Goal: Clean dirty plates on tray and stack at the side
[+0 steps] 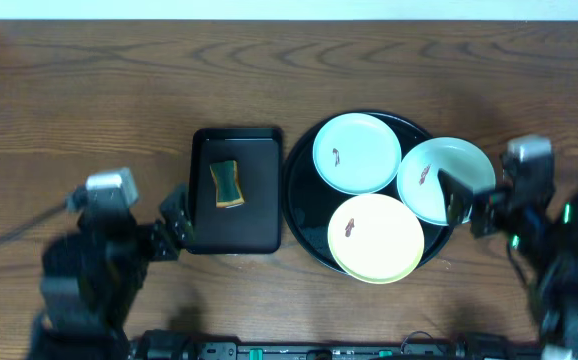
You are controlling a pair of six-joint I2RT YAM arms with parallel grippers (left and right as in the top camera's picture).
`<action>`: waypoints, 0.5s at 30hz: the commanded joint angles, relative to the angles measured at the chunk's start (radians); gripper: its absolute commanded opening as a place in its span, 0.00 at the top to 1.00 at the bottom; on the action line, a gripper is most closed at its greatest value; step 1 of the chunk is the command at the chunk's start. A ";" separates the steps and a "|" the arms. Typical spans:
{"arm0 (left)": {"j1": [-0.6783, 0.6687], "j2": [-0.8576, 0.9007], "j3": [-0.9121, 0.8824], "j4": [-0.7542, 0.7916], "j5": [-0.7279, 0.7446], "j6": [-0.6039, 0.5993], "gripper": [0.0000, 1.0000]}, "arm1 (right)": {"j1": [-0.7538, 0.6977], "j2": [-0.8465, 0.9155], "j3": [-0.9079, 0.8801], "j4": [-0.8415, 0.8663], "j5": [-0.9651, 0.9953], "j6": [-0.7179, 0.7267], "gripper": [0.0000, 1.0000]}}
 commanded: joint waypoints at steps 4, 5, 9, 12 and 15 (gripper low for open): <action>0.006 0.379 0.409 -0.358 0.071 0.053 0.15 | 0.010 0.485 0.526 -0.456 -0.011 -0.019 0.01; 0.006 0.422 0.441 -0.369 0.070 0.053 0.15 | 0.010 0.551 0.591 -0.488 -0.012 -0.018 0.01; 0.006 0.541 0.470 -0.373 0.155 0.020 0.15 | 0.010 0.753 0.767 -0.597 -0.101 0.045 0.01; 0.006 0.604 0.470 -0.364 0.197 0.020 0.15 | 0.011 0.830 0.783 -0.587 -0.158 0.056 0.14; 0.006 0.657 0.470 -0.377 0.192 0.019 0.16 | 0.031 0.890 0.779 -0.614 -0.092 0.056 0.33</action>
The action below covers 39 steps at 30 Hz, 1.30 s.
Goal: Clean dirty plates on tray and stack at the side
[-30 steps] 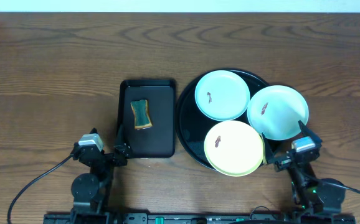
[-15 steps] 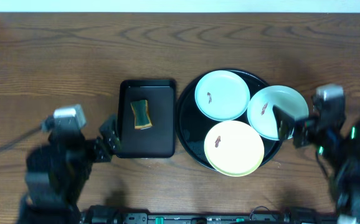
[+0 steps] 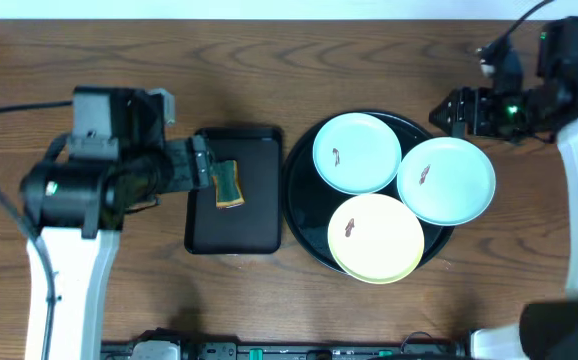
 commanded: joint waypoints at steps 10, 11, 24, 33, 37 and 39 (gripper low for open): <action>0.002 0.166 -0.023 -0.039 0.030 -0.009 0.21 | 0.191 0.166 -0.109 0.126 0.320 0.105 0.61; 0.002 0.176 -0.031 -0.038 0.030 -0.009 0.22 | 0.203 0.185 -0.126 0.157 0.344 0.113 0.61; 0.002 0.208 -0.048 -0.039 -0.065 -0.037 0.27 | 0.280 0.385 -0.214 0.378 0.487 0.113 0.78; 0.001 0.208 -0.049 -0.038 -0.068 -0.043 0.28 | 0.279 0.440 -0.214 0.445 0.555 0.113 0.72; 0.002 0.208 -0.055 -0.037 -0.068 -0.043 0.28 | 0.279 0.440 -0.214 0.455 0.564 0.121 0.74; 0.002 0.208 -0.057 -0.038 -0.068 -0.043 0.28 | 0.280 0.440 -0.214 0.450 0.563 0.154 0.76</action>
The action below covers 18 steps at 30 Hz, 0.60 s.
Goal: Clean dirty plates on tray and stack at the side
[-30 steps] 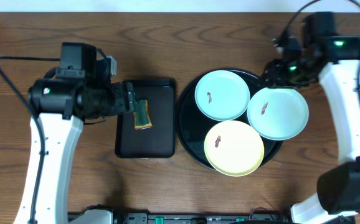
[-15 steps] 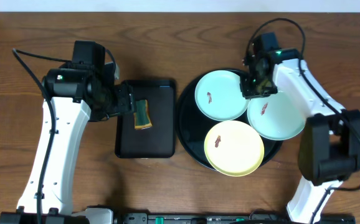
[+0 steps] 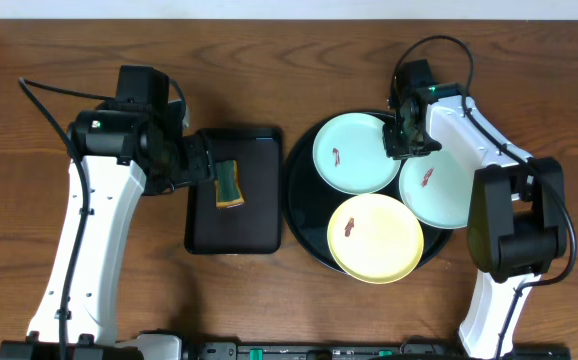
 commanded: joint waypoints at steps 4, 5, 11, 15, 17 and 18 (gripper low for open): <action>0.002 0.000 -0.015 -0.006 -0.012 -0.010 0.28 | 0.003 0.007 -0.003 -0.004 0.010 0.076 0.81; 0.002 0.000 -0.015 -0.006 -0.013 -0.010 0.28 | 0.004 0.007 -0.006 0.001 0.002 0.076 0.81; 0.002 0.000 -0.015 -0.002 -0.020 -0.010 0.29 | 0.014 0.008 -0.016 0.009 -0.003 0.076 0.89; 0.002 0.000 -0.017 -0.002 -0.020 -0.010 0.29 | 0.016 0.008 -0.037 0.024 -0.003 0.076 0.91; 0.002 0.000 -0.017 -0.002 -0.020 -0.010 0.29 | 0.016 0.008 -0.046 0.033 -0.003 0.076 0.91; 0.002 0.000 -0.017 -0.002 -0.020 -0.010 0.29 | 0.016 0.008 -0.046 0.034 -0.003 0.076 0.94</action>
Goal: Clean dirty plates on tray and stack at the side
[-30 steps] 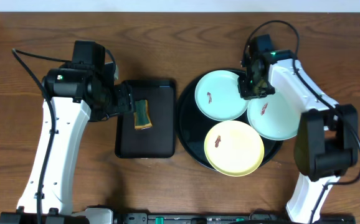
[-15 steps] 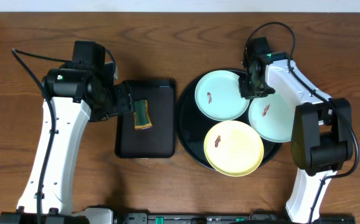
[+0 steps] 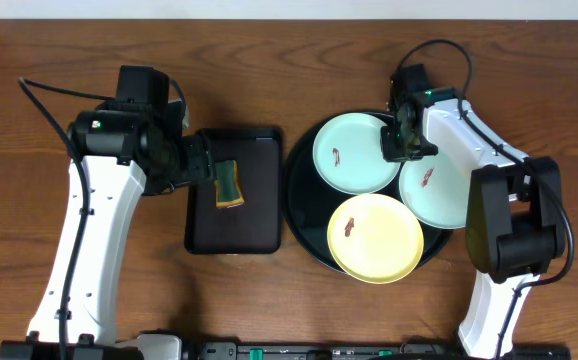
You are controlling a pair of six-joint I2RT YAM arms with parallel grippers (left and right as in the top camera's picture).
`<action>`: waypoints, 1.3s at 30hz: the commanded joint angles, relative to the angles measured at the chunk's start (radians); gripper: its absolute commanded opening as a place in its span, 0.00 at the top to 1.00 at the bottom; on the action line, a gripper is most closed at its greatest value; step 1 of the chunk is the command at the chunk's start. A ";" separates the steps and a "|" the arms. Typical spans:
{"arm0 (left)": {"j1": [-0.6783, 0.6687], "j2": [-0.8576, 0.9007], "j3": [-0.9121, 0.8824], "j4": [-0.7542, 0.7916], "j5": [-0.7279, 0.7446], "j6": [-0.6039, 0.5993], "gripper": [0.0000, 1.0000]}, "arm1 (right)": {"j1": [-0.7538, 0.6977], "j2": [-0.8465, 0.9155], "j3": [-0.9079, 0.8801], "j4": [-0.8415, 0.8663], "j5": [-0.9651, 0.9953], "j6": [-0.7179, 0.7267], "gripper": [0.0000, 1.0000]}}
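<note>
Three plates lie on a round black tray (image 3: 304, 215), each with a brown smear: a mint plate (image 3: 349, 155) at the back left, a pale teal plate (image 3: 454, 190) at the right and a yellow plate (image 3: 376, 238) at the front. A yellow-green sponge (image 3: 229, 185) lies in a black rectangular tray (image 3: 234, 230). My left gripper (image 3: 207, 168) is open at the sponge's left edge, low over that tray. My right gripper (image 3: 396, 145) points down at the mint plate's right rim, where it meets the teal plate. Its fingers are hidden under the wrist.
The two trays sit side by side on a brown wooden table (image 3: 289, 60). The right arm's cable (image 3: 449, 50) loops over the back of the table. Both arm bases stand at the front edge.
My right gripper has shifted slightly left along the mint plate's rim. The left gripper, sponge and plates are where they were.
Both arms were first folded low near the front edge. Then the left gripper was at the sponge on the rectangular tray and the right arm was raised at the back right. Later the right gripper stood at the mint plate's rim, where it stays now.
</note>
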 commanded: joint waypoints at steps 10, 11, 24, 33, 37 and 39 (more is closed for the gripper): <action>0.001 0.000 -0.047 0.026 -0.050 -0.060 0.40 | 0.005 0.008 -0.013 0.038 0.002 0.013 0.99; 0.001 0.000 -0.062 0.036 -0.059 -0.071 0.40 | 0.006 0.008 -0.013 0.039 0.002 0.013 0.99; -0.110 0.009 -0.279 0.249 -0.060 -0.107 0.33 | 0.006 0.008 -0.013 0.040 0.000 0.013 0.99; -0.205 0.152 -0.333 0.380 -0.245 -0.160 0.33 | 0.005 0.008 -0.013 0.036 -0.022 0.012 0.99; -0.204 0.240 -0.333 0.422 -0.245 -0.159 0.33 | 0.006 0.008 -0.013 0.034 -0.022 0.012 0.99; -0.204 0.275 -0.333 0.433 -0.245 -0.159 0.33 | 0.006 0.008 -0.013 0.033 -0.022 0.012 0.99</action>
